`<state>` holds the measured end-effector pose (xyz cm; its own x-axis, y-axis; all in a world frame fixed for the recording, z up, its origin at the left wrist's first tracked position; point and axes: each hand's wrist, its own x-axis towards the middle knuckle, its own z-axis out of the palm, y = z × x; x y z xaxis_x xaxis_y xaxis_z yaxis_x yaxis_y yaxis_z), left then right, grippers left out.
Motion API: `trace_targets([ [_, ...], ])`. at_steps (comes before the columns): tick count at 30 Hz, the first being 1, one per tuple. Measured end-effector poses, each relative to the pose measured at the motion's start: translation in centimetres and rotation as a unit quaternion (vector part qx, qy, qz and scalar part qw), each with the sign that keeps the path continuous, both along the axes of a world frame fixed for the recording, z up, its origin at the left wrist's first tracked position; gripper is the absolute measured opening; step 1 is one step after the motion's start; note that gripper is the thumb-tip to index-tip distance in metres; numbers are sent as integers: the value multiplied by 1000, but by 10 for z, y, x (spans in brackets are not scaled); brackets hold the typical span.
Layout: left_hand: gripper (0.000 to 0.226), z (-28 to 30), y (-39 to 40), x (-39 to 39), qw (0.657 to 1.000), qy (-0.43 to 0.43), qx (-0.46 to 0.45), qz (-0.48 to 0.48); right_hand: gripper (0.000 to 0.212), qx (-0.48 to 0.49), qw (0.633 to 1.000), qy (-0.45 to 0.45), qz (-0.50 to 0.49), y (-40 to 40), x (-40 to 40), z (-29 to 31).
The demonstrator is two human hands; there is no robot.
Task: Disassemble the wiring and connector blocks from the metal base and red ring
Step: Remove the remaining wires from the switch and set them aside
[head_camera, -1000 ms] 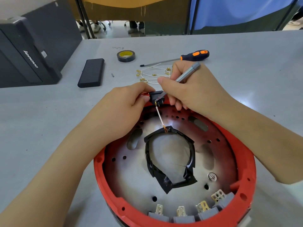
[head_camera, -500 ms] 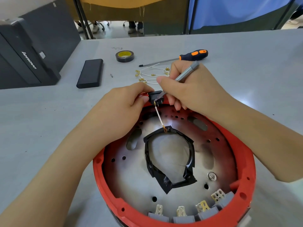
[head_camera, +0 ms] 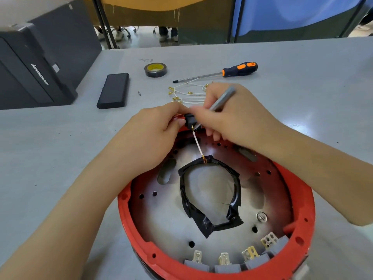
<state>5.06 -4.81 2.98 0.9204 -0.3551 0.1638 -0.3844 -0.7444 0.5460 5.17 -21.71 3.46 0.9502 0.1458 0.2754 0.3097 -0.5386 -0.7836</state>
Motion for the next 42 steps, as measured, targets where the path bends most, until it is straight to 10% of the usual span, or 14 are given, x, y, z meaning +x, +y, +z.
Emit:
trace_targets([
  [42, 25, 0, 0, 0, 1000, 7, 7, -1, 32, 52, 998, 22, 16, -4, 10, 1],
])
